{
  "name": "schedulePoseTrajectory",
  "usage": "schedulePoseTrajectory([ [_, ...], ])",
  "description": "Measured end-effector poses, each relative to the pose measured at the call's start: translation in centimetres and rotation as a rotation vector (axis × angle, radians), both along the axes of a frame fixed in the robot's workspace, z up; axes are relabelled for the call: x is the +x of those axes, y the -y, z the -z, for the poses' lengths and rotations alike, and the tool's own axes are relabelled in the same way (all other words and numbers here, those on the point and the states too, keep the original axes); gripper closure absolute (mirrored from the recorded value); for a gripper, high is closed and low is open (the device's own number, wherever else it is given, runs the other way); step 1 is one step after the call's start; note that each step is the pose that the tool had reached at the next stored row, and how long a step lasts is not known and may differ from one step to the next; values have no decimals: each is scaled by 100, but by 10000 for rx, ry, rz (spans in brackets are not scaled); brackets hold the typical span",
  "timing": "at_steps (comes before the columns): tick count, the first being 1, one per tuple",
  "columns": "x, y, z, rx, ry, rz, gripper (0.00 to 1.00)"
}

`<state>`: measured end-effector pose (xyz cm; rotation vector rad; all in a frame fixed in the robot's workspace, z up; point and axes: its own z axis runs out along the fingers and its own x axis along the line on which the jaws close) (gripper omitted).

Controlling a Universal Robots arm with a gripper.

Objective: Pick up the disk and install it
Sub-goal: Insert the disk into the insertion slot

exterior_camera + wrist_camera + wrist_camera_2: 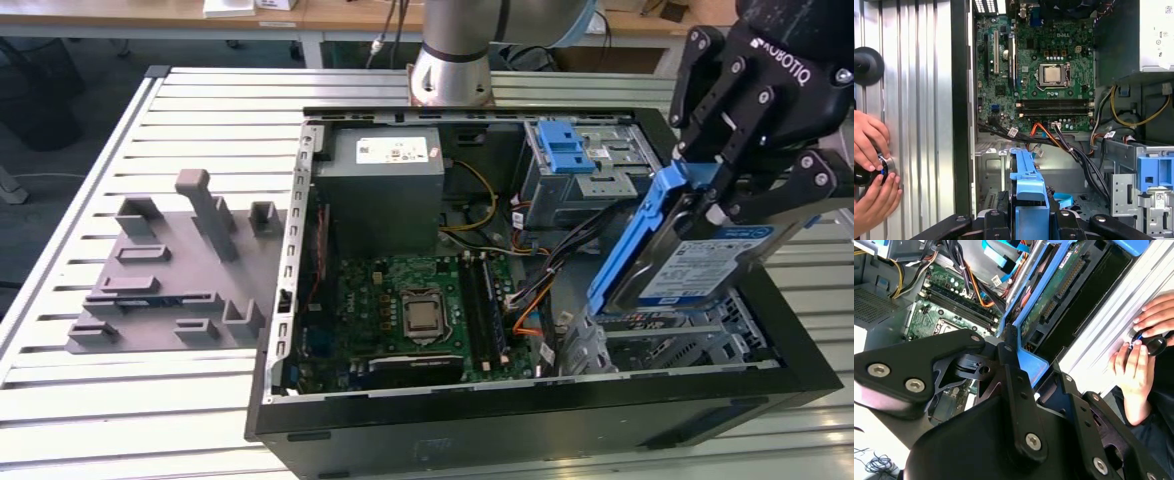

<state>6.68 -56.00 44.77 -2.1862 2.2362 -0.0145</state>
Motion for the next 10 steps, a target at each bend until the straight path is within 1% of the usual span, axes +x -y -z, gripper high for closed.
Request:
schedulePoseTrajectory([
  [10,44,0,20,1,0,0,63],
])
